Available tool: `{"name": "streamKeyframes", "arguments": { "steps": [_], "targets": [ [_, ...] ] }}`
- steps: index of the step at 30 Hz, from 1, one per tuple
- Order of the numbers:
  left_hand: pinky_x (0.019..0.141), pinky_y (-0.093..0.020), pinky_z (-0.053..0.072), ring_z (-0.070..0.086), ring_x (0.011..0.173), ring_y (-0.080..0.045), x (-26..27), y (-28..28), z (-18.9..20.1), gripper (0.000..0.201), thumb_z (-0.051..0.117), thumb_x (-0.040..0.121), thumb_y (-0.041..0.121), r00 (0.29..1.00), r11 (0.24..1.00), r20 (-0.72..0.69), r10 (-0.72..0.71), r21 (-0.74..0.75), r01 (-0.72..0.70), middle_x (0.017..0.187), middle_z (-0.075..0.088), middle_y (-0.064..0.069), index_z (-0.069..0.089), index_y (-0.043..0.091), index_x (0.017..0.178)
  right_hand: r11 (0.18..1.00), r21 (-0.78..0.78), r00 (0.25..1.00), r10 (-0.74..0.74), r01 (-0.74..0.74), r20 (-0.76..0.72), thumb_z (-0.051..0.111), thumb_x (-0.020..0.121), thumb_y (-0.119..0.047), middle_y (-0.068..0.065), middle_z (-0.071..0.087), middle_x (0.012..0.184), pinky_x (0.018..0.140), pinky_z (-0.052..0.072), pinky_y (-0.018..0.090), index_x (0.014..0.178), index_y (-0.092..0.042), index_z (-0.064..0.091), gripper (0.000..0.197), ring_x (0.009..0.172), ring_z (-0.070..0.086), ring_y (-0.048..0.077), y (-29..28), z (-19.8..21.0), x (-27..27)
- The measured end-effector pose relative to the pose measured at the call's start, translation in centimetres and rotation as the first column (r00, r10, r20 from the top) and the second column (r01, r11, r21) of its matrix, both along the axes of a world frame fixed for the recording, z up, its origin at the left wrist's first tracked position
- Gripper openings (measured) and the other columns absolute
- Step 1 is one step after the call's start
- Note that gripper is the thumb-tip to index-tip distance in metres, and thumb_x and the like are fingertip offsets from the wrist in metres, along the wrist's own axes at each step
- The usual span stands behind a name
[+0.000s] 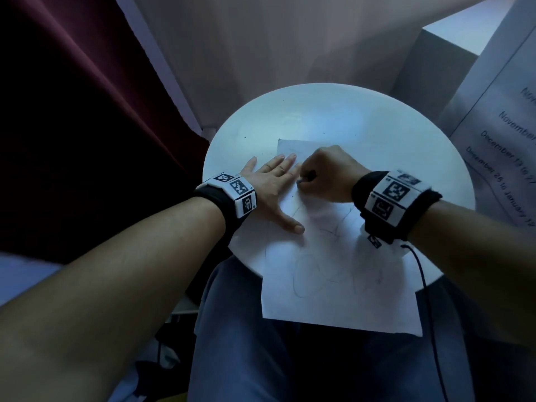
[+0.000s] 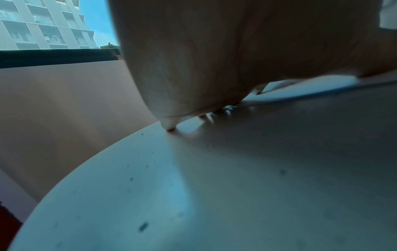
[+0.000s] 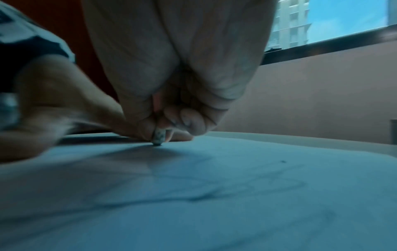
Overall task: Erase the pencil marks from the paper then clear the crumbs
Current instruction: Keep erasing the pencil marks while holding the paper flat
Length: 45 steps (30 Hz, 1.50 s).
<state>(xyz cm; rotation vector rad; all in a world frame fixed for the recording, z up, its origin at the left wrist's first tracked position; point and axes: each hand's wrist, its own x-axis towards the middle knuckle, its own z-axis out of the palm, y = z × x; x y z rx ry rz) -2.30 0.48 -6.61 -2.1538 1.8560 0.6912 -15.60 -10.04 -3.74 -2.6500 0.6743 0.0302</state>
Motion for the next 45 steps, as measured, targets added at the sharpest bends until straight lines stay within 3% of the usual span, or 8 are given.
{"name": "streamKeyframes", "arguments": {
  "steps": [4,9,14,19,23,28,33,45],
  "targets": [
    [0.117,-0.054,-0.014,-0.024,0.148,-0.010,-0.1,-0.1,0.0,0.144,0.067,0.055,0.086,1.000,1.000,-0.005,0.015,-0.002,-0.015,0.161,-0.028,0.008,-0.020,0.030,0.155,0.970,0.075,0.967,0.236,-0.230,-0.098,0.061,0.079,-0.018,0.002,0.051,0.060,0.052,0.033,0.027,0.064,-0.015,0.055,0.016,0.054,0.044,0.018,3.5,-0.1,-0.3],
    [0.118,-0.055,-0.014,-0.025,0.148,-0.010,-0.2,0.1,0.3,0.142,0.062,0.056,0.088,1.000,1.000,-0.003,0.009,0.017,-0.009,0.162,-0.028,0.008,-0.021,0.029,0.155,0.999,0.000,0.999,-0.034,0.034,0.012,0.058,0.077,-0.015,0.006,0.044,0.051,0.050,0.033,0.026,0.050,-0.013,0.041,0.032,0.056,0.044,0.025,-1.0,0.4,0.0],
    [0.118,-0.055,-0.014,-0.024,0.148,-0.010,-0.3,0.0,0.2,0.144,0.067,0.055,0.086,1.000,1.000,-0.013,0.020,0.006,-0.020,0.162,-0.028,0.008,-0.020,0.029,0.155,0.982,0.090,0.983,0.170,-0.164,-0.065,0.059,0.078,-0.012,-0.004,0.043,0.050,0.049,0.033,0.025,0.051,-0.019,0.041,0.033,0.048,0.040,0.014,3.6,0.4,-1.0],
    [0.118,-0.053,-0.015,-0.025,0.148,-0.010,-0.3,0.2,0.5,0.141,0.060,0.056,0.090,1.000,1.000,-0.004,0.015,0.024,-0.015,0.161,-0.029,0.010,-0.021,0.030,0.154,0.999,-0.022,0.999,-0.049,0.049,-0.014,0.057,0.078,-0.019,0.005,0.047,0.053,0.053,0.033,0.026,0.056,-0.008,0.051,0.026,0.058,0.048,0.027,-0.9,0.5,-0.5],
    [0.118,-0.056,-0.013,-0.024,0.148,-0.010,-0.2,0.0,0.2,0.143,0.063,0.055,0.089,1.000,1.000,-0.009,0.010,0.003,-0.010,0.162,-0.028,0.008,-0.020,0.029,0.155,0.985,0.068,0.983,0.164,-0.158,-0.088,0.059,0.079,-0.015,-0.001,0.045,0.051,0.054,0.036,0.028,0.057,-0.014,0.054,0.023,0.053,0.043,0.021,3.4,0.8,-1.2],
    [0.117,-0.053,-0.015,-0.027,0.147,-0.009,-0.1,0.0,0.2,0.143,0.058,0.053,0.093,1.000,0.999,0.004,0.012,0.036,-0.012,0.160,-0.031,0.011,-0.024,0.031,0.153,0.999,0.000,0.999,-0.054,0.054,-0.010,0.058,0.078,-0.019,0.011,0.056,0.058,0.059,0.045,0.031,0.060,-0.005,0.059,0.022,0.063,0.055,0.031,-1.3,0.7,-0.8],
    [0.118,-0.056,-0.013,-0.025,0.148,-0.010,-0.1,0.0,0.2,0.142,0.058,0.055,0.092,1.000,1.000,-0.002,0.001,0.027,-0.001,0.161,-0.030,0.009,-0.023,0.030,0.153,0.984,0.072,0.982,0.168,-0.163,-0.081,0.059,0.078,-0.018,0.006,0.054,0.055,0.055,0.043,0.030,0.064,-0.005,0.063,0.019,0.056,0.050,0.025,2.3,0.4,-1.7],
    [0.118,-0.054,-0.015,-0.027,0.147,-0.009,-0.2,0.0,0.3,0.145,0.052,0.046,0.096,1.000,0.999,-0.009,0.015,0.050,-0.015,0.160,-0.031,0.012,-0.024,0.033,0.153,0.987,0.072,0.984,0.153,-0.146,-0.093,0.062,0.080,-0.023,0.003,0.055,0.055,0.056,0.043,0.028,0.062,-0.011,0.061,0.021,0.054,0.047,0.019,-0.7,0.3,-1.8]
  ]
}}
